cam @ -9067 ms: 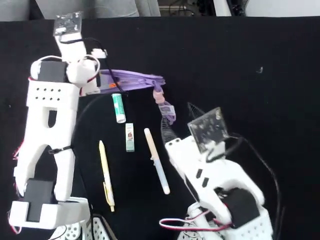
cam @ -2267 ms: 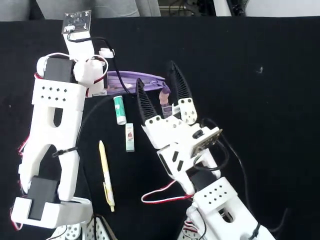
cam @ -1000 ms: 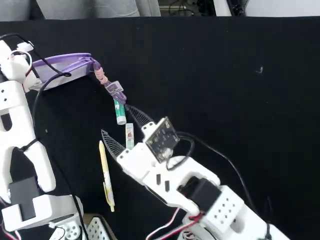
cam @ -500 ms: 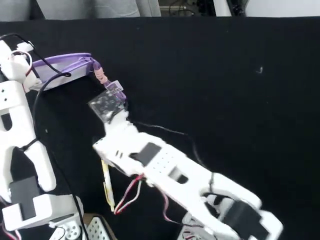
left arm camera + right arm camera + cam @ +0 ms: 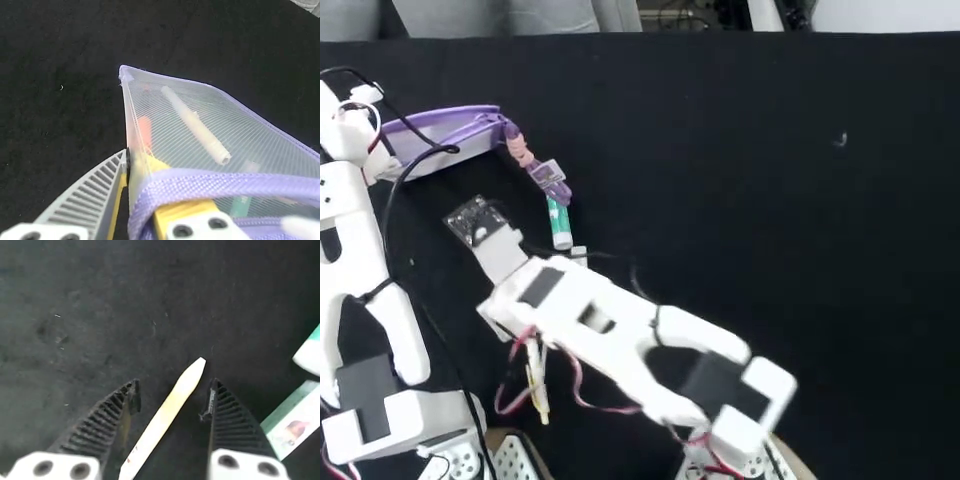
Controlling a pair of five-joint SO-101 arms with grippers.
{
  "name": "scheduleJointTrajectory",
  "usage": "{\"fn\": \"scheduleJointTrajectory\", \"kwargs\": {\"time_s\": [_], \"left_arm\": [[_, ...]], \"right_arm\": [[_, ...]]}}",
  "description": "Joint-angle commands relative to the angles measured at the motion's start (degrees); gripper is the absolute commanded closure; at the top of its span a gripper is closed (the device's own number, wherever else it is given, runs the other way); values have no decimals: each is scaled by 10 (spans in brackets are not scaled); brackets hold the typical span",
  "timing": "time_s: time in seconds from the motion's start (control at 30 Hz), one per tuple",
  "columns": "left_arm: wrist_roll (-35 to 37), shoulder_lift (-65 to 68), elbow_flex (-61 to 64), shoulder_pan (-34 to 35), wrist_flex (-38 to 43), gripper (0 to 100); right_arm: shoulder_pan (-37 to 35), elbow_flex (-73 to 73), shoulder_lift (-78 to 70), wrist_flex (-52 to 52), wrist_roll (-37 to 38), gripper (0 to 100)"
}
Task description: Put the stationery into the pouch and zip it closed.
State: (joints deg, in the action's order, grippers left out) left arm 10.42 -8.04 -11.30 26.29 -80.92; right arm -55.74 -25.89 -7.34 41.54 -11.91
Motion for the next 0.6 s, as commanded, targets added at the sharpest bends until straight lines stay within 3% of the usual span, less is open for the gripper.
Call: {"fn": "scheduleJointTrajectory", "kwargs": {"time_s": [0.0,0.47,0.57], "left_arm": [[2,-7,-2,5,10,971],[3,-7,-2,3,10,971],[4,-7,-2,3,10,971]], "right_arm": [[17,123,-72,81,-11,789],[18,392,-292,275,-7,796],[18,430,-318,305,-7,884]]}}
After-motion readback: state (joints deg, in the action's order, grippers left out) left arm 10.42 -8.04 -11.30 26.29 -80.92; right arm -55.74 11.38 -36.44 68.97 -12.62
